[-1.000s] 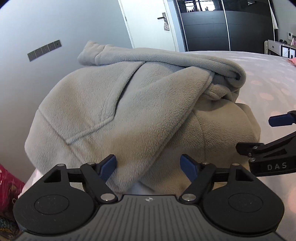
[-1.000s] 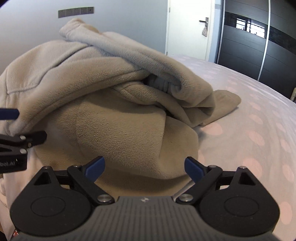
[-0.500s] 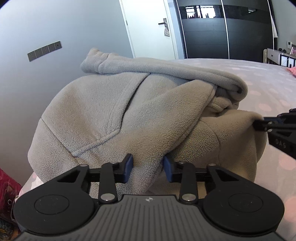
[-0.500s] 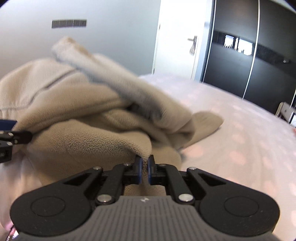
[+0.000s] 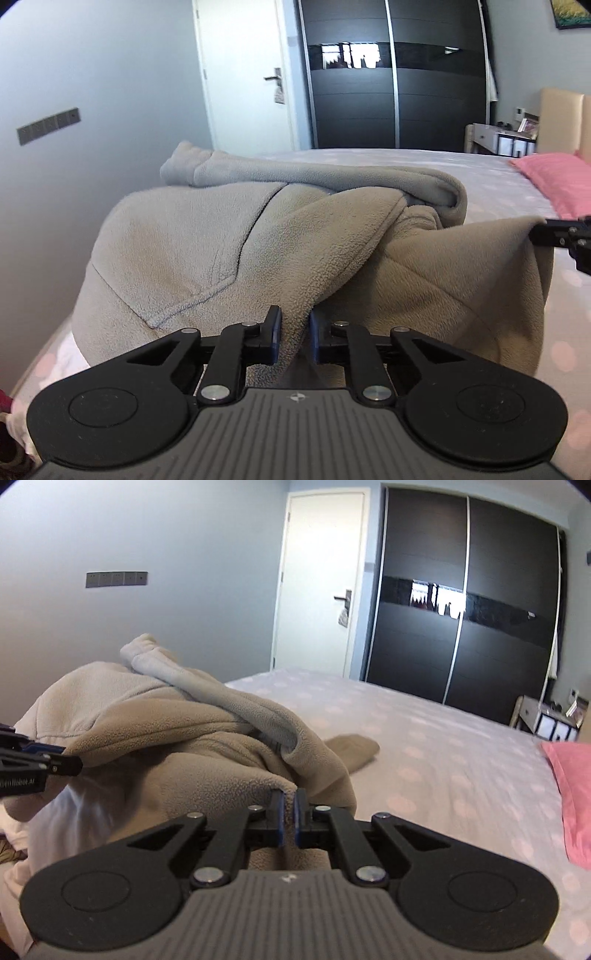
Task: Fold clothes
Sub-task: 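Grasp the hoodie fabric with the right gripper while the left gripper grasps another edge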
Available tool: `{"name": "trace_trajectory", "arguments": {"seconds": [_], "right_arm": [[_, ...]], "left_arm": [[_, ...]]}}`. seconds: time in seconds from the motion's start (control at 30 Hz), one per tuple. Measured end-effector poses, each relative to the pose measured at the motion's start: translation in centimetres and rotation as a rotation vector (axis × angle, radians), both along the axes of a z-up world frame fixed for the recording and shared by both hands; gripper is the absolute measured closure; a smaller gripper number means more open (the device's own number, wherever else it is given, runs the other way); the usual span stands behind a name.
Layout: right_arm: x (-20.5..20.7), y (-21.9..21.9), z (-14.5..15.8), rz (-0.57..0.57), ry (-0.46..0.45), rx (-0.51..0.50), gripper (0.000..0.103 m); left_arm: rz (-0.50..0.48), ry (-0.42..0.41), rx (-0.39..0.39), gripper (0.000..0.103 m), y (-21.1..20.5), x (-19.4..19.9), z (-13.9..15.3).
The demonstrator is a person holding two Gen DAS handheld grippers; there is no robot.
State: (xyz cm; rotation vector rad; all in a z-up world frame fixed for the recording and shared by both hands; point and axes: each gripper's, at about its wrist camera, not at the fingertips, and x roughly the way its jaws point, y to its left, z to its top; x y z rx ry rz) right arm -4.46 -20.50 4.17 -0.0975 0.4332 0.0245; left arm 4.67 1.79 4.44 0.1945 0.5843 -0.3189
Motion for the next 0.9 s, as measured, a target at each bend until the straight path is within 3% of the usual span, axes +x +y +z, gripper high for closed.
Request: {"name": "trace_trajectory", "arguments": {"seconds": [0.17,0.27,0.4,0.47,0.53,0.6,0.77,0.87,0.9], "right_arm": [[-0.9,-0.6,-3.5,0.026,0.109,0.064,0.097],[-1.5,0.0,-5.5,0.061,0.099,0.113,0.096],[-1.8,1.2,-5.9,0.116,0.082,0.070,0.086],[-1.4,0.6,-5.5,0.144,0.100,0.116,0.067],[-1.0,-0.1,-5.0,0.144,0.117,0.201,0.034],[-0.9,-0.4,-5.1,0.131,0.109,0.220,0.019],[0.7,0.4,-6.4,0.143,0.137,0.153,0.015],[2.2,0.8,-7.9,0.171,0.197,0.152,0.015],[2.6,0.9,-8.4,0.181,0.210,0.161,0.015]], "left_arm": [[-0.017,0.071,-0.077,0.087,1.2,1.0,-1.3],[0.039,0.099,-0.090,0.087,1.9,1.7,-2.3],[0.049,0.111,-0.090,0.087,2.3,1.9,-2.3],[0.034,0.108,-0.056,0.087,1.8,1.6,-2.3],[0.019,0.081,0.006,0.087,1.1,0.6,-2.5],[0.008,0.050,0.070,0.082,0.3,-0.3,-2.9],[-0.079,-0.057,0.205,0.074,-2.2,-2.3,-4.1],[-0.127,-0.110,0.297,0.057,-4.0,-3.1,-5.3],[-0.123,-0.117,0.324,0.057,-4.4,-3.0,-5.7]]}}
